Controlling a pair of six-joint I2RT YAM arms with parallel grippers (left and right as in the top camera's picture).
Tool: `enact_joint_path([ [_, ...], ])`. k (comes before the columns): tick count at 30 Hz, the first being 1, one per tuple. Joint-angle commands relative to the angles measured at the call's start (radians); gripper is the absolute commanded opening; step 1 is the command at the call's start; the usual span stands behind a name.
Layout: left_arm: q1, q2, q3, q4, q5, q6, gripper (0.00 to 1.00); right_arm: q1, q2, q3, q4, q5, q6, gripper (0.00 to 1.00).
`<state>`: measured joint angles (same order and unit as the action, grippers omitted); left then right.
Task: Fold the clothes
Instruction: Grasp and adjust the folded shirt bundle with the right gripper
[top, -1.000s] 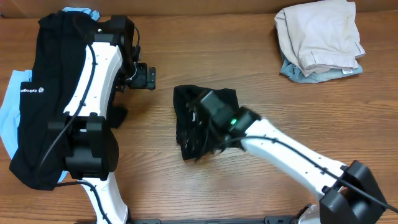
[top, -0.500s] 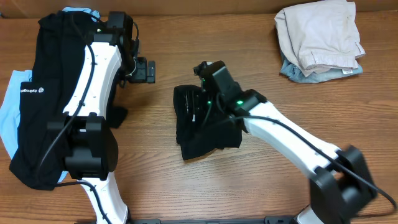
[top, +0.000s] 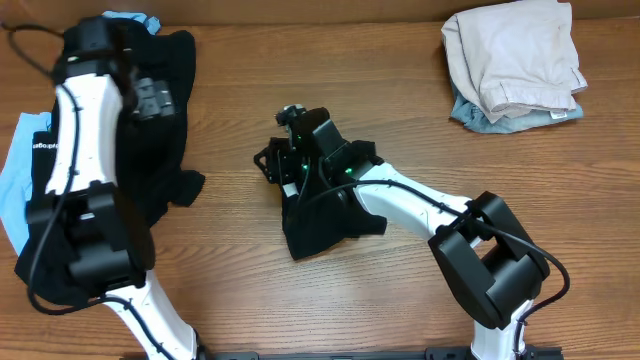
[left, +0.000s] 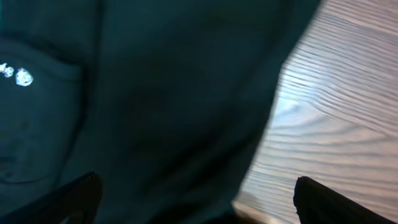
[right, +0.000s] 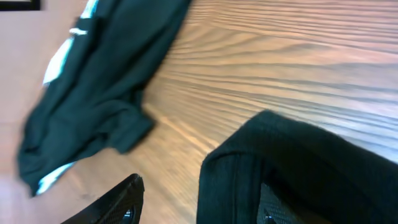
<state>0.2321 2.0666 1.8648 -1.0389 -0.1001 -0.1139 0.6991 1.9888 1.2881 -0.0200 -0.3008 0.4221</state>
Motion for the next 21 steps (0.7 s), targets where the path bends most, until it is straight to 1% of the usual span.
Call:
enact_joint_path([
  [1, 0.013, -0.007, -0.006, 0.005, 0.08, -0.014, 1.0, 0.002, -0.019, 0.085, 0.002, -0.139, -0.004, 0.66],
  [3, 0.019, -0.007, -0.006, 0.004, 0.088, -0.013, 1.0, -0.005, -0.037, 0.127, -0.046, -0.206, -0.009, 0.74],
  [4, 0.02, -0.007, -0.006, 0.004, 0.09, -0.013, 1.0, -0.01, -0.048, 0.15, -0.093, -0.227, -0.017, 0.79],
  [7, 0.02, -0.007, -0.006, 0.002, 0.093, 0.003, 1.0, -0.027, -0.092, 0.227, -0.315, -0.242, -0.068, 1.0],
  [10, 0.02, -0.007, -0.006, 0.002, 0.094, 0.002, 1.0, -0.048, -0.134, 0.285, -0.555, -0.228, -0.157, 1.0],
  [13, 0.02, -0.007, -0.006, -0.002, 0.095, 0.002, 1.0, -0.074, -0.167, 0.298, -0.779, -0.126, -0.219, 1.0],
  [15, 0.02, -0.007, -0.006, -0.005, 0.095, 0.002, 1.0, -0.089, -0.169, 0.297, -0.895, -0.029, -0.221, 1.0],
  [18, 0.02, -0.007, -0.006, -0.005, 0.112, 0.002, 1.0, -0.1, -0.158, 0.265, -0.975, 0.084, -0.222, 1.0],
  [21, 0.019, -0.007, -0.006, -0.005, 0.127, 0.002, 1.0, -0.106, -0.137, 0.204, -0.968, 0.127, -0.222, 1.0],
])
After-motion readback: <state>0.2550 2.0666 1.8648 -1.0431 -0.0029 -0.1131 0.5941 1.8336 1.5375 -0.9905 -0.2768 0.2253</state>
